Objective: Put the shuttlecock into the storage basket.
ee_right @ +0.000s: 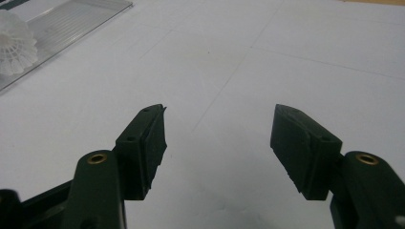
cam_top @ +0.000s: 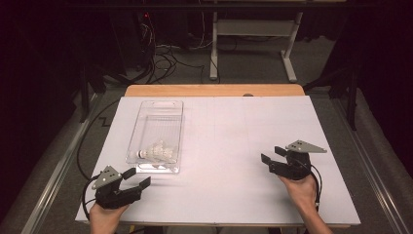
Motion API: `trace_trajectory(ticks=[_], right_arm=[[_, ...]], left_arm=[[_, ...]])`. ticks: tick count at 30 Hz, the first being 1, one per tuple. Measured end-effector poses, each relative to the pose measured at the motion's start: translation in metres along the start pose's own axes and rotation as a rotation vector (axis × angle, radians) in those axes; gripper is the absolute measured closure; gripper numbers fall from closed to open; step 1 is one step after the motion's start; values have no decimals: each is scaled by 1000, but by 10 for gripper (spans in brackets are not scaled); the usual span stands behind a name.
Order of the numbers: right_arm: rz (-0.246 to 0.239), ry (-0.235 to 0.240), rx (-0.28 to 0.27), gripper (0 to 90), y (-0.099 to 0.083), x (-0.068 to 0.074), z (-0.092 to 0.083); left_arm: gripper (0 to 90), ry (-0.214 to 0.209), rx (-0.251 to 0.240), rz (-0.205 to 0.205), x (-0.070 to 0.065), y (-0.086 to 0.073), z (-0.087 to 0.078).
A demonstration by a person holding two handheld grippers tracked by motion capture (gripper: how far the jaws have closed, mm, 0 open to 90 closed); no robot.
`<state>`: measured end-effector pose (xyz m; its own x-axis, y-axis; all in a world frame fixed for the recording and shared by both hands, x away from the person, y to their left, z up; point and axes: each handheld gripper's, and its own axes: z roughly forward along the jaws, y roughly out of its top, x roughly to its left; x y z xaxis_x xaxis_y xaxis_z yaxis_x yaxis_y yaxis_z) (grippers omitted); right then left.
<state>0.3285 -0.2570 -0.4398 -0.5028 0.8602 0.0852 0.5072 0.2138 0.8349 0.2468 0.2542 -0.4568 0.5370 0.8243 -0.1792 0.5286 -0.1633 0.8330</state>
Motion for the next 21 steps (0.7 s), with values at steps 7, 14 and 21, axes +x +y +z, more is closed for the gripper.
trace_trajectory(ticks=[7,14,21], right_arm=[[11,2,-14,361,-6,-3,-4],[8,1,-26,345,-13,-5,-9],[15,-6,-36,332,-19,-8,-13]], left_arm=[[321,1,-1,0,0,0,0],[321,0,-1,-1,0,0,0],[321,0,-1,-1,0,0,0]])
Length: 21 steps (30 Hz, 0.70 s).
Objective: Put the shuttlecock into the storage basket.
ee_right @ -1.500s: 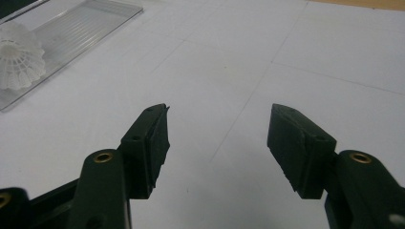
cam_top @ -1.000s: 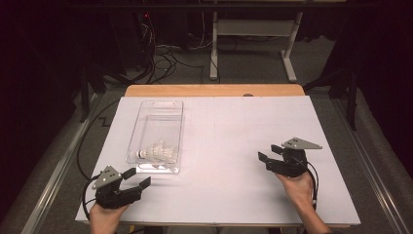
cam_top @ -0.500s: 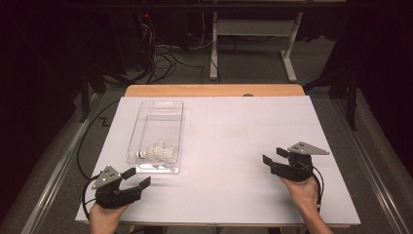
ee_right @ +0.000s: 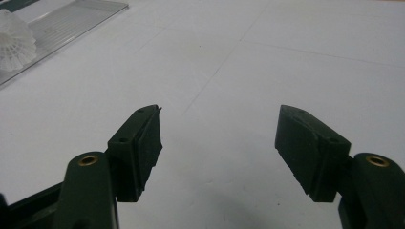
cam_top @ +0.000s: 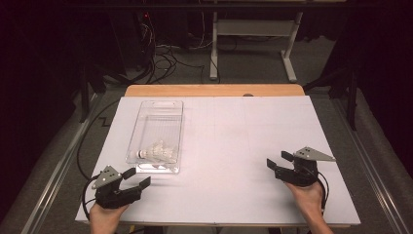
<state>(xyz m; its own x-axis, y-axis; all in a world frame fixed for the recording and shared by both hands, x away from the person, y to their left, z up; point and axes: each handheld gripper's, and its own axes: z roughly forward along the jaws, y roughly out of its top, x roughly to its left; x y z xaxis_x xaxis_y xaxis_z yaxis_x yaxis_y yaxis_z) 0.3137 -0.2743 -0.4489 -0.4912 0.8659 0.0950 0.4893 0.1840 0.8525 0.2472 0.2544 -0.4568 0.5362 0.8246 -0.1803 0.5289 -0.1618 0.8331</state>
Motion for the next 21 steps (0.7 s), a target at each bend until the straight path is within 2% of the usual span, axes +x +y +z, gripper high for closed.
trace_trajectory(ticks=[21], right_arm=[[36,-11,-35,312,-16,-9,-12]], left_arm=[[321,0,-5,-5,1,0,-1]])
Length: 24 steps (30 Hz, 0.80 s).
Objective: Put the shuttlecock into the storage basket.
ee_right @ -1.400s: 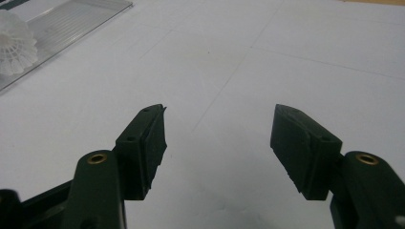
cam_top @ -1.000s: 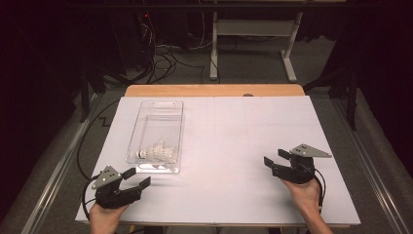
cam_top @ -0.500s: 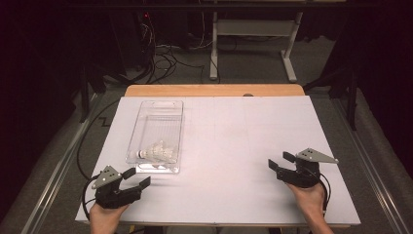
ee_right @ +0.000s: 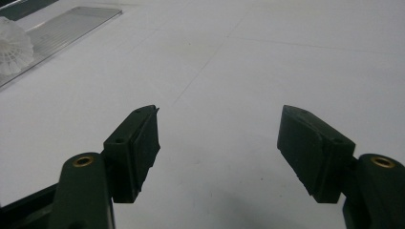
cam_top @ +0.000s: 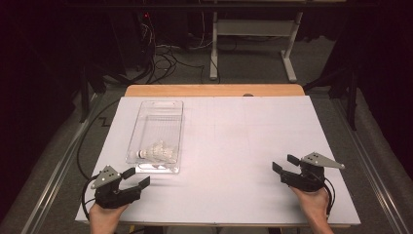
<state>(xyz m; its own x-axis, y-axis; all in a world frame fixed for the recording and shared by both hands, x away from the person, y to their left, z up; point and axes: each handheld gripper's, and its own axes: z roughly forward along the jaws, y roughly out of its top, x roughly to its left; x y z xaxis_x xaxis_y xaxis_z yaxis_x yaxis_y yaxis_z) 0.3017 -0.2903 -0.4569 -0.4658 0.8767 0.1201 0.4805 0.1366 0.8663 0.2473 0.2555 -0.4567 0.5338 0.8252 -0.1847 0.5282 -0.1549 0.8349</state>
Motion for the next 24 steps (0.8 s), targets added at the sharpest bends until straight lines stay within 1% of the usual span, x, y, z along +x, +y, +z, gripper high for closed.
trace_trajectory(ticks=[10,12,15,19,24], right_arm=[[10,-1,-16,304,-8,-3,-8],[5,-2,-19,302,-9,-4,-9],[14,2,-20,299,-11,-4,-10],[9,1,-25,297,-13,-5,-12],[20,-2,-32,296,-16,-7,-15]], left_arm=[[321,-2,0,-1,0,0,0],[321,-2,1,-1,0,0,0],[321,-1,0,-1,0,0,0],[321,-1,1,-1,0,0,0],[321,-2,0,-3,0,0,0]])
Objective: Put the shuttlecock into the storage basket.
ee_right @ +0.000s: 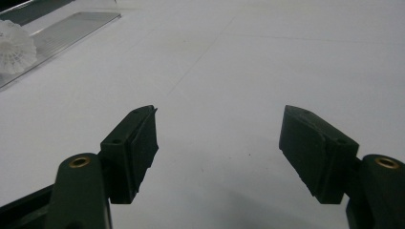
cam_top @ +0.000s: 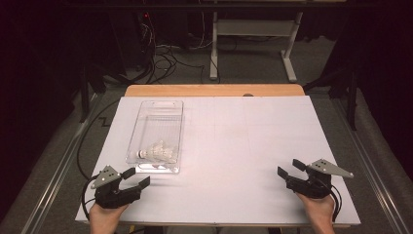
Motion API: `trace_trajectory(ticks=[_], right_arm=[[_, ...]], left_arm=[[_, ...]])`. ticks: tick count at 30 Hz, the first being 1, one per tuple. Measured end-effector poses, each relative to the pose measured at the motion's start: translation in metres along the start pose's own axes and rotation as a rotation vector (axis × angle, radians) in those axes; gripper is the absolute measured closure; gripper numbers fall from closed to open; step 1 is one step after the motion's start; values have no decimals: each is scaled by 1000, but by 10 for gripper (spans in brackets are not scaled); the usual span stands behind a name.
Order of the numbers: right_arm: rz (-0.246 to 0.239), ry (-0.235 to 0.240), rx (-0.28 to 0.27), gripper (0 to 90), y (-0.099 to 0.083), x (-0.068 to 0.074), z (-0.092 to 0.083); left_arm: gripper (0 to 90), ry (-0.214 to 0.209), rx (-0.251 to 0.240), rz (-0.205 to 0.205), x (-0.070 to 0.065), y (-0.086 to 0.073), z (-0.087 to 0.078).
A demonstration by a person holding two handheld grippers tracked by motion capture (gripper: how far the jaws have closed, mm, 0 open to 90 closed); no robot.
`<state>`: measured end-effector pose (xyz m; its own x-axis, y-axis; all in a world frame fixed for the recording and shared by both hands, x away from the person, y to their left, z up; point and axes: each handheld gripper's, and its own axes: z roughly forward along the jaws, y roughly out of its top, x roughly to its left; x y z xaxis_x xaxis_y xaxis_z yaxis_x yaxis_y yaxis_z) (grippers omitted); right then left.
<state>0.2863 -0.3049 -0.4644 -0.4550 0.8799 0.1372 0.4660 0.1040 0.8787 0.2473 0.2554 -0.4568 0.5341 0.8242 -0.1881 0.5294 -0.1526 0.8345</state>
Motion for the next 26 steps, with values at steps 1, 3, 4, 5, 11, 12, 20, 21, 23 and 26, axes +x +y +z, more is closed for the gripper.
trace_trajectory(ticks=[1,3,4,5,11,12,20,21,23,26], right_arm=[[3,-2,1,295,-1,0,-1],[2,-5,-2,294,-2,-1,-2],[0,-6,-3,293,-2,-1,-3],[3,-8,-2,293,-3,-1,-3],[6,-13,-4,290,-6,-3,-7],[9,-15,-8,290,-6,-3,-8],[19,-19,-20,289,-8,-4,-12],[19,-19,-21,289,-9,-4,-12],[23,-17,-20,289,-9,-4,-12],[26,-17,-20,288,-9,-6,-12]], left_arm=[[321,1,0,0,0,0,0],[321,1,0,0,0,0,0],[321,0,0,-1,0,0,0],[321,0,0,-2,0,0,0],[321,-1,0,-4,0,0,0],[321,-2,0,-4,0,0,-1],[321,-3,-1,-8,0,0,0],[322,-4,-1,-8,0,0,0],[322,-3,-2,-9,0,0,0],[321,-2,0,-10,0,1,1]])
